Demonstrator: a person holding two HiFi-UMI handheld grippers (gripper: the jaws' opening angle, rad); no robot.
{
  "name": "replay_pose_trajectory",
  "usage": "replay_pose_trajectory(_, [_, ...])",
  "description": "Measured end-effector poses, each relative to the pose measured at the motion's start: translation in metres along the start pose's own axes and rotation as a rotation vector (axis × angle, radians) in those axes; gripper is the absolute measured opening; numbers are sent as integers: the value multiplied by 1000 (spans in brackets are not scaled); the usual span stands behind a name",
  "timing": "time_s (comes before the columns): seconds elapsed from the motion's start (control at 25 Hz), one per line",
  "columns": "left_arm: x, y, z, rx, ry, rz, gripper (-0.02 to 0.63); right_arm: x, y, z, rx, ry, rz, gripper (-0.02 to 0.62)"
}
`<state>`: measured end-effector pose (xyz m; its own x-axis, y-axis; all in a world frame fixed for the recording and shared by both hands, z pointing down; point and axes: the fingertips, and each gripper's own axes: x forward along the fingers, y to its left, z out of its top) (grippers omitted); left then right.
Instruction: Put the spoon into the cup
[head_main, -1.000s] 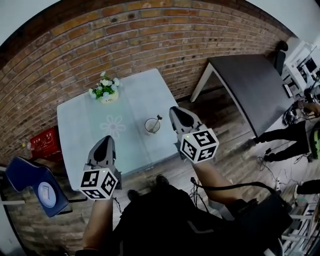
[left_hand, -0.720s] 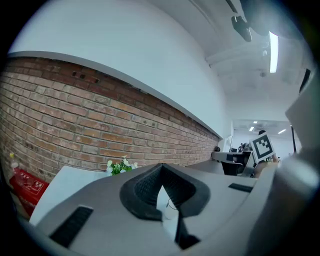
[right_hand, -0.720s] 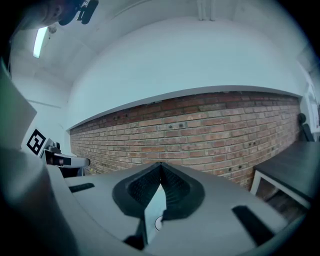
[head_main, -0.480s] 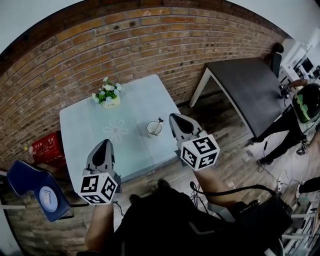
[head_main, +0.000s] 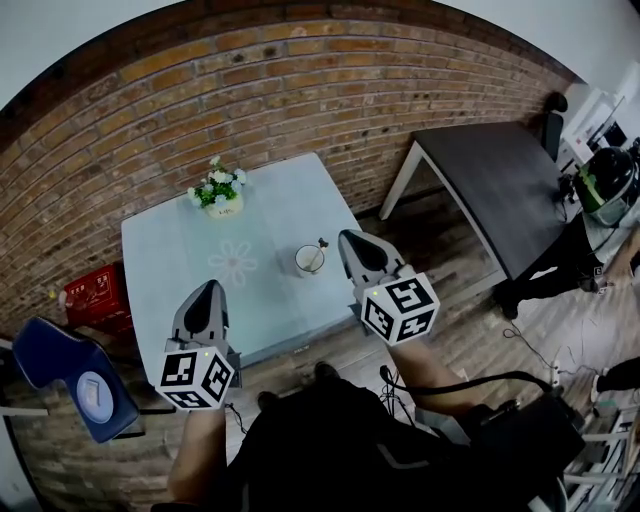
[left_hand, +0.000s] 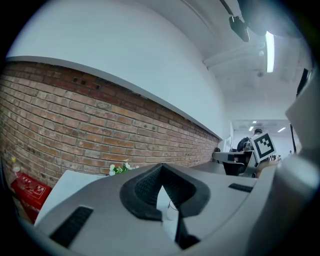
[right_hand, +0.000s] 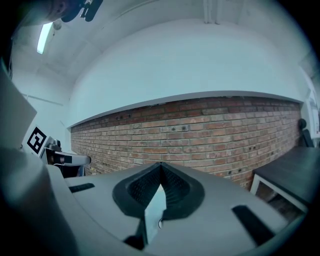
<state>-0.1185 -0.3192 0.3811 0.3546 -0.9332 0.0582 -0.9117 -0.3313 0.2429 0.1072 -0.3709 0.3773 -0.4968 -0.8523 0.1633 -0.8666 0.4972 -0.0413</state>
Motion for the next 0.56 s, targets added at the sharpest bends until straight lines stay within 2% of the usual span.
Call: replay_pose_trajectory(0.56, [0,-3,4,8,-14,-1,9,5,-7,6,20,-14,1,18])
